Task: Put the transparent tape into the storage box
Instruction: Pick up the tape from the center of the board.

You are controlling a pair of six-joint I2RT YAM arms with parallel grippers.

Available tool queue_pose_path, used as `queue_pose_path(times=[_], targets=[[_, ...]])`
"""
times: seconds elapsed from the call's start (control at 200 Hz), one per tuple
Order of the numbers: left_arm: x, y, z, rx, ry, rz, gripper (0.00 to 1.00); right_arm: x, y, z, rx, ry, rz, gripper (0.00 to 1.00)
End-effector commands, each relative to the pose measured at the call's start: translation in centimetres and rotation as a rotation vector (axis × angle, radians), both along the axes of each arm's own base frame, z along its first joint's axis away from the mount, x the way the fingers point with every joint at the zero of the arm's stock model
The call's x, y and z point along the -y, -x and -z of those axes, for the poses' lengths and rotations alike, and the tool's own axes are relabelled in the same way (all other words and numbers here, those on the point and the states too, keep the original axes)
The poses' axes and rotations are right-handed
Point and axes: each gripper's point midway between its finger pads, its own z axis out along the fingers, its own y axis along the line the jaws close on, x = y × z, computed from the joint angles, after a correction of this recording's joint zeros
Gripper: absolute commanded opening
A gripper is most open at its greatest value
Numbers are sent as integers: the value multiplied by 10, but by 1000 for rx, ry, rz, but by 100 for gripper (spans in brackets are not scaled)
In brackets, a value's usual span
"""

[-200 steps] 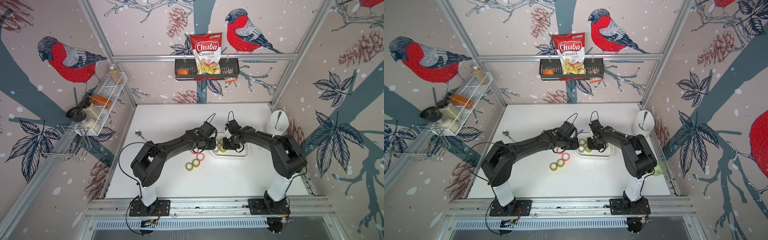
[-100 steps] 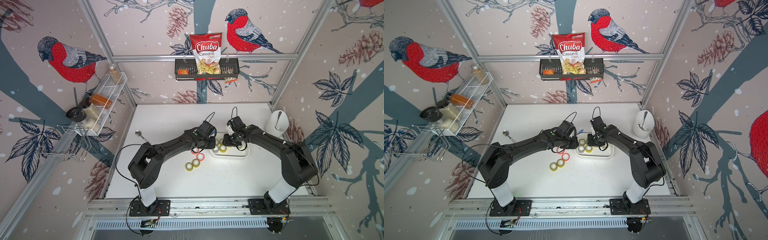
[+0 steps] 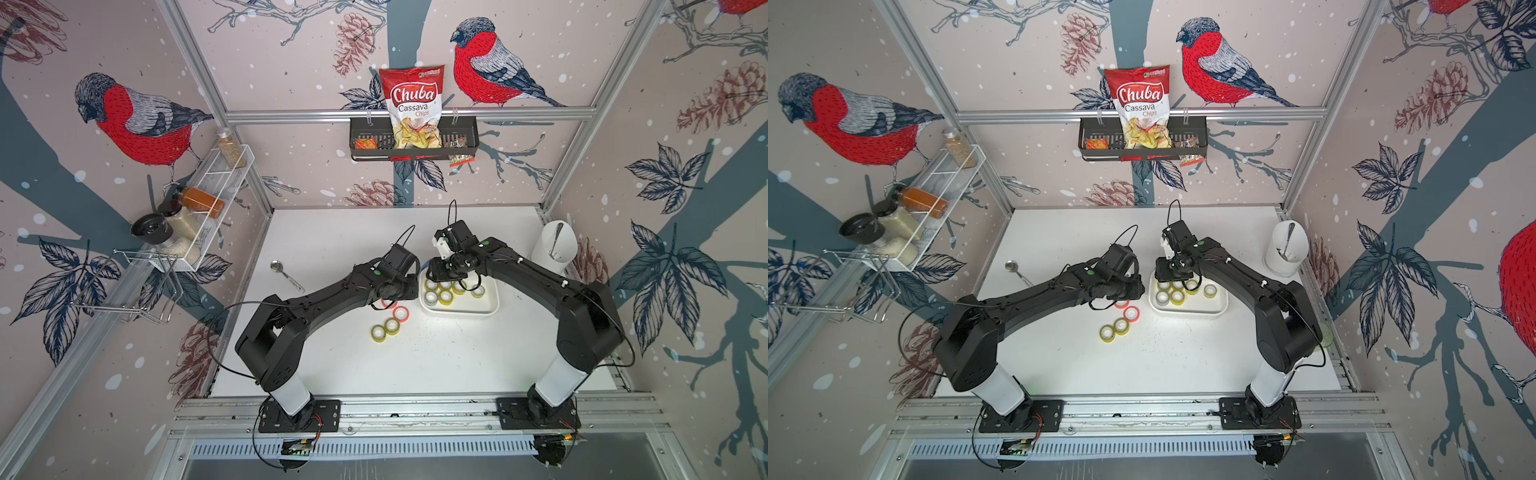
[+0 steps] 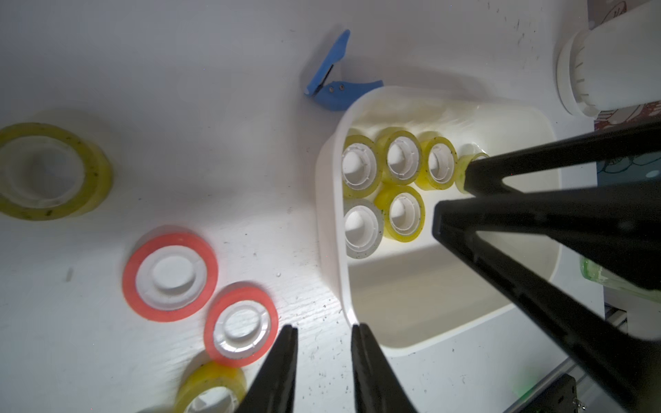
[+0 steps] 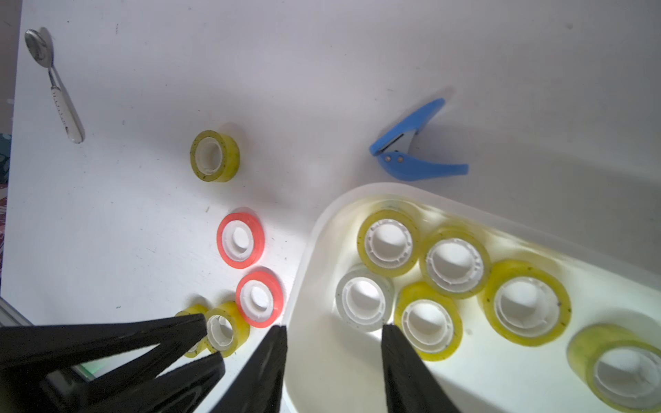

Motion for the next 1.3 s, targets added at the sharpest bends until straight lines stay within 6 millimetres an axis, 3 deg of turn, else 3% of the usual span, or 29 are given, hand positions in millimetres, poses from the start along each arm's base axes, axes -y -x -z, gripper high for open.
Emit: queue_pose_path(times=[0.0, 0.265, 0.605, 0.895, 1.296], targets=[[-18, -1, -4, 4, 3, -39, 32, -18, 4, -2, -2, 14, -60, 50], [-70, 6, -6, 6, -3, -130, 32, -78, 1, -6, 15, 0, -151, 50], [-124, 26, 10, -35, -15, -231, 33, -144, 1, 21, 16, 49, -229, 60], [-150, 34, 14, -41, -4, -283, 33, -158, -13, 56, 10, 119, -159, 69], [-153, 40, 21, -57, 9, -287, 33, -167, -29, 84, 79, 207, -108, 74]])
